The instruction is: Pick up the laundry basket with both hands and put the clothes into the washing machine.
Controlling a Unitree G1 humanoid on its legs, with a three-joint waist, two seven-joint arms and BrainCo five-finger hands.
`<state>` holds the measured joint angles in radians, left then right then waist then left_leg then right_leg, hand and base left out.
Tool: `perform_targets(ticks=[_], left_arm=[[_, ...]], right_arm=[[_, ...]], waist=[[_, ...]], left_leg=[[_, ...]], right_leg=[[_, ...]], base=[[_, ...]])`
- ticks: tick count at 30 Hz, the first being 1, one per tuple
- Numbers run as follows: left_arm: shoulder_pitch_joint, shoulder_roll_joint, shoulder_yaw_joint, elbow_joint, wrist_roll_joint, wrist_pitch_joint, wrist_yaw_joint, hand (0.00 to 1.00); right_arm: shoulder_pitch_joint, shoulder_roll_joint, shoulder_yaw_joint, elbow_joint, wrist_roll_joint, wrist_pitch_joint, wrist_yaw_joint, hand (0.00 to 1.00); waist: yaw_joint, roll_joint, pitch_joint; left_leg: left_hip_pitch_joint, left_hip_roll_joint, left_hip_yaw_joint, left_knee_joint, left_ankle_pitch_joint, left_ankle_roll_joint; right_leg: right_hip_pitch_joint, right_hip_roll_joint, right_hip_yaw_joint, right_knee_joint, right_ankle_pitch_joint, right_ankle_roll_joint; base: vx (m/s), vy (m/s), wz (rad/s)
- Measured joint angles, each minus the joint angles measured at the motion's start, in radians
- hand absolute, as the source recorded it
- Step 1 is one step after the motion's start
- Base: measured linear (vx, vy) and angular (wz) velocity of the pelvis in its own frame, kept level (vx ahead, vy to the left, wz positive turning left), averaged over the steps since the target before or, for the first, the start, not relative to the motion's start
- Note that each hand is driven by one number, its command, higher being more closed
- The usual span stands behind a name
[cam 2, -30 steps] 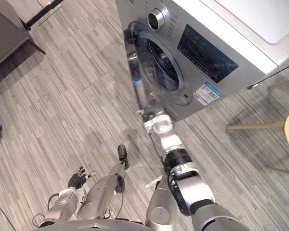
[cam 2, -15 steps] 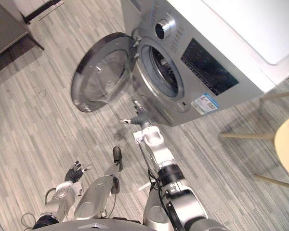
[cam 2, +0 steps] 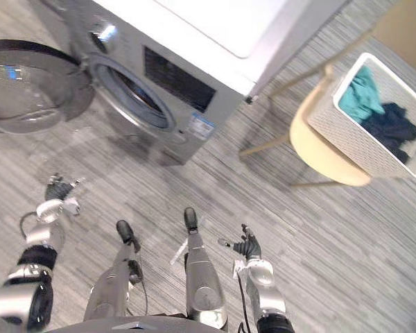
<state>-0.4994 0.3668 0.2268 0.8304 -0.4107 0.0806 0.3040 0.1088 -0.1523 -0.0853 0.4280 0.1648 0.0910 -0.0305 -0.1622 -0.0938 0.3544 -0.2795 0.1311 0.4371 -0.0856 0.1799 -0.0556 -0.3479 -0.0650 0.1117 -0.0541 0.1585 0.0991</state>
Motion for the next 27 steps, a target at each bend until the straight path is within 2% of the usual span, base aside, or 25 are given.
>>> perform_targets(ticks=[3, 6, 11, 16, 20, 27], left_arm=[[-0.098, 0.092, 0.018, 0.063, -0.057, 0.008, 0.011, 0.0], [-0.185, 0.126, 0.055, 0.072, -0.071, 0.006, 0.043, 0.0], [-0.239, 0.115, 0.086, 0.094, -0.213, -0.015, 0.102, 0.0], [-0.271, 0.117, 0.129, 0.095, -0.325, -0.065, 0.192, 0.0], [-0.306, 0.127, 0.17, 0.095, -0.355, -0.085, 0.244, 0.0], [-0.353, 0.171, 0.207, 0.096, -0.371, -0.094, 0.295, 0.0]], right_arm=[[0.02, 0.034, -0.016, 0.027, 0.032, 0.001, -0.001, 0.0], [0.05, 0.061, -0.017, 0.022, 0.078, -0.009, -0.003, 0.0], [0.056, 0.074, -0.015, 0.022, 0.126, -0.031, -0.004, 0.0], [0.058, 0.076, -0.014, 0.023, 0.157, -0.048, -0.017, 0.0], [0.058, 0.085, -0.012, 0.031, 0.163, -0.062, -0.027, 0.0], [0.061, 0.086, 0.005, 0.064, 0.164, -0.078, -0.027, 0.0]], waist=[[-0.021, -0.055, -0.005], [-0.026, -0.084, -0.007], [-0.039, -0.086, -0.006], [-0.029, -0.101, -0.005], [-0.019, -0.119, -0.006], [-0.014, -0.131, -0.003]], left_leg=[[0.003, 0.02, 0.034, 0.0, 0.001, -0.012], [0.003, 0.039, 0.06, 0.0, 0.002, -0.023], [0.002, 0.046, 0.063, 0.0, 0.004, -0.028], [0.002, 0.046, 0.058, 0.0, 0.008, -0.03], [0.003, 0.044, 0.052, 0.001, 0.011, -0.028], [0.003, 0.039, 0.026, 0.001, 0.014, -0.025]], right_leg=[[-0.006, 0.019, 0.043, -0.026, 0.029, -0.002], [-0.024, 0.04, 0.068, -0.026, 0.038, -0.007], [-0.027, 0.049, 0.071, -0.026, 0.041, -0.01], [-0.024, 0.048, 0.069, -0.026, 0.044, -0.013], [-0.018, 0.045, 0.065, -0.026, 0.044, -0.013], [-0.003, 0.037, 0.038, -0.026, 0.043, -0.012]], base=[[0.04, -0.066, -0.47], [0.01, -0.073, -0.3], [-0.01, -0.038, -0.06], [-0.03, -0.007, 0.03], [-0.03, -0.002, 0.06], [-0.03, -0.003, 0.11]])
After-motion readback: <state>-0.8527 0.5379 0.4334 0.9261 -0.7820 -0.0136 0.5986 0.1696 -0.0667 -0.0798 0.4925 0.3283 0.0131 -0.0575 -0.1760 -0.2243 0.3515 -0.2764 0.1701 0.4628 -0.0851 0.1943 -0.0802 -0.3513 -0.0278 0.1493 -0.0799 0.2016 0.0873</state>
